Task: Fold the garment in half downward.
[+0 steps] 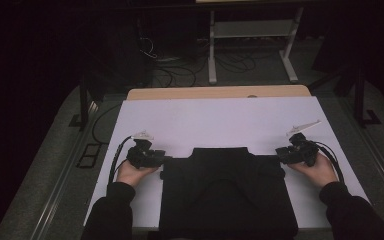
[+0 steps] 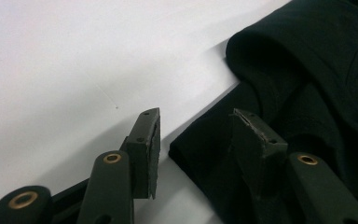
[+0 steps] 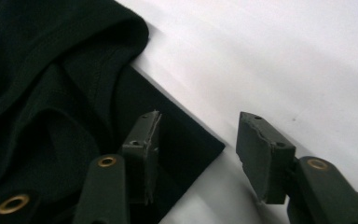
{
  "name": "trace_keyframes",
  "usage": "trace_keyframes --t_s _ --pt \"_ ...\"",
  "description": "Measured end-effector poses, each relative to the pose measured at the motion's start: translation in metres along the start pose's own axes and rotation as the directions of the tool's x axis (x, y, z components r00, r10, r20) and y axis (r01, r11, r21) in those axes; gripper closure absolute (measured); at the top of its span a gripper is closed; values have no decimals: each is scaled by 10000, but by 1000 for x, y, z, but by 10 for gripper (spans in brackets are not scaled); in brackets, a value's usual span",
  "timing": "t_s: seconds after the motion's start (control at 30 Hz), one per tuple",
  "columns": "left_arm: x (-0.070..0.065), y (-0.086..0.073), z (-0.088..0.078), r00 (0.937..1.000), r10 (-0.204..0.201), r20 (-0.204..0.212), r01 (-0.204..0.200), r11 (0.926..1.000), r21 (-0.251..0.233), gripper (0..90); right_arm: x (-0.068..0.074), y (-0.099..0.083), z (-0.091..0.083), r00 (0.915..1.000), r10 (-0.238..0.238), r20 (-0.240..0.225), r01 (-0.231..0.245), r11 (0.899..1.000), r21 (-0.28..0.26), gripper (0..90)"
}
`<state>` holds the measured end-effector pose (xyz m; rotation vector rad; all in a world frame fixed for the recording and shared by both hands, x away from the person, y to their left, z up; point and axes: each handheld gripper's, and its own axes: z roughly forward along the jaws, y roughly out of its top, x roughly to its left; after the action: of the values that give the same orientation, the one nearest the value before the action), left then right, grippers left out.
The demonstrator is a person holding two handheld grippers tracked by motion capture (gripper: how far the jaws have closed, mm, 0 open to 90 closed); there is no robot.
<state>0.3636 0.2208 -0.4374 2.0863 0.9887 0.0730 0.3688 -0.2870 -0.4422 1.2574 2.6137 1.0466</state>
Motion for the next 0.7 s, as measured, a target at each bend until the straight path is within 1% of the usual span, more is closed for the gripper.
trace_keyframes --t_s 0.07,0.13,0.17,0.23,0.4,0.47,0.53,0.6,0.7 --pt "0 0 1 10000 44 -65 -44 10000 24 526 0 0 1 10000 -75 -15 75 10000 3 533" --pt "0 0 2 10000 42 -67 -42 10000 65 542 1 0 1 10000 -14 35 14 10000 3 570" --pt "0 -1 3 10000 38 -55 -37 10000 82 563 1 0 1 10000 -4 -13 4 10000 3 585" --pt "2 -1 4 10000 10 -76 -9 9998 180 580 2 0 1 10000 -38 59 38 10000 35 614" --pt "2 -2 5 10000 2 66 -4 9995 301 638 1 0 1 9999 30 99 -30 10000 24 717" --pt "2 -2 6 10000 38 65 -40 9995 327 666 1 0 1 9999 51 125 -51 10000 33 743" --pt "2 -2 7 9999 -83 110 79 9993 371 696 2 0 1 9999 67 139 -68 10000 35 781" --pt "2 -2 7 9998 -121 160 115 9991 397 746 1 0 0 9999 161 -41 -161 9999 36 833" --pt "0 -2 8 9999 -92 129 85 9986 513 820 1 0 -1 9992 356 -206 -354 9993 78 854"
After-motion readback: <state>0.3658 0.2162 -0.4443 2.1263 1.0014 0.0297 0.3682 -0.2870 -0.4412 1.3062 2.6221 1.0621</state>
